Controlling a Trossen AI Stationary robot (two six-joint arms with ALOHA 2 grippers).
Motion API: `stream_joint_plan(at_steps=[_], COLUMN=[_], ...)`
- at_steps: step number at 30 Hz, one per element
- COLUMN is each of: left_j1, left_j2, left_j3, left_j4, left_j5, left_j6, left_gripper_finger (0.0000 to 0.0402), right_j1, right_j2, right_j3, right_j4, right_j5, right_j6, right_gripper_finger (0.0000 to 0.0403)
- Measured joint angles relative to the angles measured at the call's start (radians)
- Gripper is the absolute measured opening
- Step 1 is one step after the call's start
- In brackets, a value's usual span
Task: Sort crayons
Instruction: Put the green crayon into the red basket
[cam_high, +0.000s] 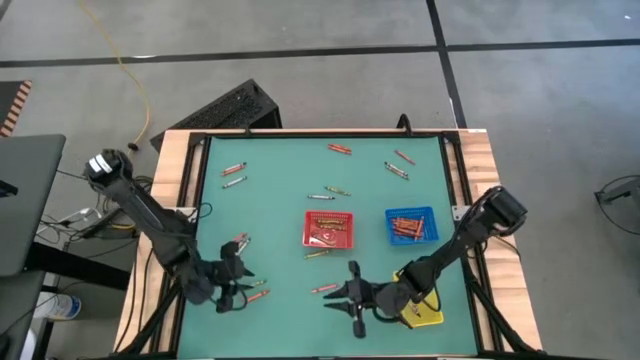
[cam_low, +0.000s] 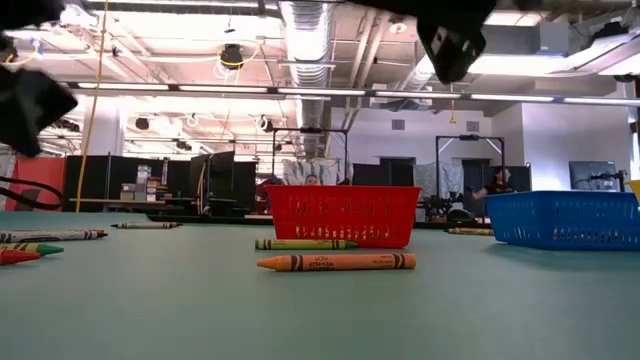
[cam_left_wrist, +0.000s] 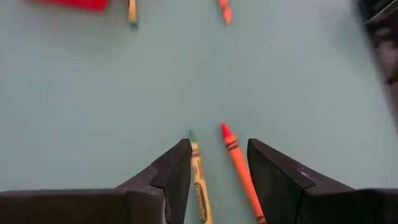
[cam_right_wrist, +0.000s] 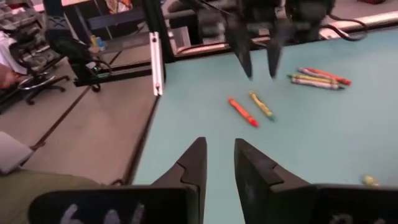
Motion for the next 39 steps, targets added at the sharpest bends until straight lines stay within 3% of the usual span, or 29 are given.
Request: stream_joint_plan(at_steps=[9,20,24,32,39], left_j1=[0.001,0.0,0.0,0.002,0.03], left_j2=[0.186,0.297,0.304,0.307,0.306], left_j3=[0.0,0.002,0.002,0.0,0.0], left_j4=[0.032,0.086,0.079,0.076,0.076], left_j5=[0.008,0.001,-0.004,-0.01,-0.01], left_j6=[-0.058,-0.05,-0.044,-0.004,0.026], left_gripper_finger=[0.0146,0.0141,0.0114,0.0018,0.0018], right_j1=[0.034,0.039,0.04,0.041,0.042], right_j2=[0.029,0.029,0.029,0.029,0.029], right_j3=[0.089,0.09,0.09,0.09,0.09], right_j4=[-0.095,-0.103,-0.111,-0.111,-0.111], right_j5=[0.001,0.003,0.004,0.008,0.008], right_j6=[0.008,0.013,0.014,0.024,0.023], right_gripper_finger=[0.0082,0.0082,0.0082,0.0082,0.0082])
